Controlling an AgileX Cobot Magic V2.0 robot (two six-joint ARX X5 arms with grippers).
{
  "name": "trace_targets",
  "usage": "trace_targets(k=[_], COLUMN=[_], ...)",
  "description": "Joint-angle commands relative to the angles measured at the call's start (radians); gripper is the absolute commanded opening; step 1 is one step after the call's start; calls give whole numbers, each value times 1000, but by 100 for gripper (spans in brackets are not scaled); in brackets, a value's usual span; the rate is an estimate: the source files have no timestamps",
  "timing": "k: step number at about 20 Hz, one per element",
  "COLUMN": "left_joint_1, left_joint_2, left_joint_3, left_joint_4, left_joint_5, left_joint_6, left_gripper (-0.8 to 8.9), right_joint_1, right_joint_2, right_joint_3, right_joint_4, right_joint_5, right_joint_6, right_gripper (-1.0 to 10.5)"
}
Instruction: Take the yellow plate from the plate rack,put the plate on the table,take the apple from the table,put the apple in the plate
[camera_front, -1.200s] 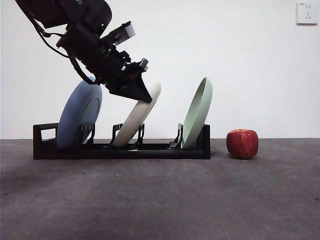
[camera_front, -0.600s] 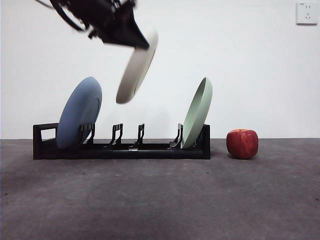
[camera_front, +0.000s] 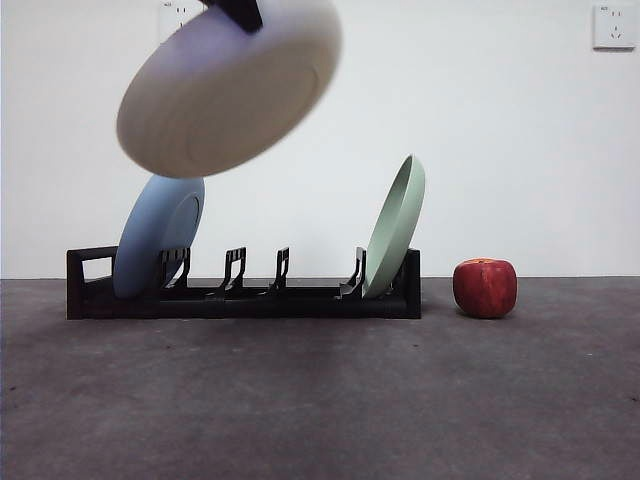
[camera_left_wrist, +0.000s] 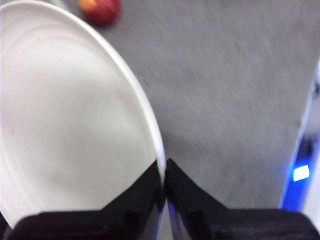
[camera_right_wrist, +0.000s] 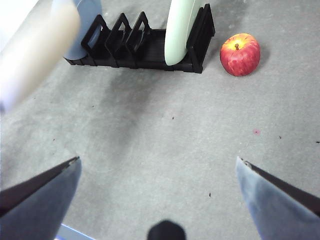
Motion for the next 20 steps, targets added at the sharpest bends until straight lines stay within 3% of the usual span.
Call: trace_targets(k=[1,3,9,15,20], left_joint_1=[-109,-166,-237,-272,-321], left_joint_2=[45,109,306,340,340], left_joint_3=[-3,-3,-10,-173,-304], left_joint_4=[-38,-68,-70,68,207], left_joint_5=[-118,-223,-281,-304,-396], left_joint_6=[26,23,-31,-107,-134], left_gripper=[-6,-6,-5,-5,-5], right_joint_1=[1,1,1,1,1], right_joint_2=[-1,-1,-1,-1,-1], right_joint_3=[3,3,3,3,3], right_joint_4=[6,5,-7,-5,-2], right_joint_5=[-3,-3,-4,-4,-4], right_joint_6=[-6,-6,-5,-5,-5], right_gripper=[626,626,626,626,626])
